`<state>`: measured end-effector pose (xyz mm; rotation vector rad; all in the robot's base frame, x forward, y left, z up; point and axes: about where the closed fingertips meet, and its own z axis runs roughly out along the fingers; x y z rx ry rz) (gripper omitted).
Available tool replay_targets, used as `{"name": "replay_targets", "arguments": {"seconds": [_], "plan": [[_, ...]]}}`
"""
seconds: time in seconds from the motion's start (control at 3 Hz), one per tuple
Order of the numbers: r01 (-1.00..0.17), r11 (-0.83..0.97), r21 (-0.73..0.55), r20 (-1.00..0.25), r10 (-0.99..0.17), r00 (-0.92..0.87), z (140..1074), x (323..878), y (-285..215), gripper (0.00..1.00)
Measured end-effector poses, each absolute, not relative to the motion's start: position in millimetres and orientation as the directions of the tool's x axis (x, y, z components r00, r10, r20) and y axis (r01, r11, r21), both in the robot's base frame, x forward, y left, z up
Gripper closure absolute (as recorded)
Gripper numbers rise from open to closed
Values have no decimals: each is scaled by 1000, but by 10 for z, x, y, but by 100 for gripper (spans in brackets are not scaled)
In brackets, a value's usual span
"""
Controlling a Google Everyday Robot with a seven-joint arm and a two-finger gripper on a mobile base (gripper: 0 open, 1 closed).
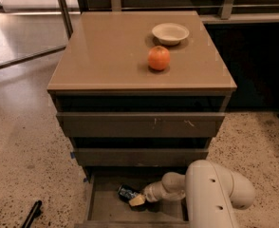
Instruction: Pick pepsi can from bottom drawer and place on counter
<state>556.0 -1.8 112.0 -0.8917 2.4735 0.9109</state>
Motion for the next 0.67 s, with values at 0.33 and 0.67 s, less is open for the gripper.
{"name": "replay_targets", "arguments": {"seconds": [0.33,0.67], "plan": [[-656,587,474,-508,-426,-748,1233,5733,-219,100],[-638,567,520,-518,-384,-764,1627,5761,-405,100]]}}
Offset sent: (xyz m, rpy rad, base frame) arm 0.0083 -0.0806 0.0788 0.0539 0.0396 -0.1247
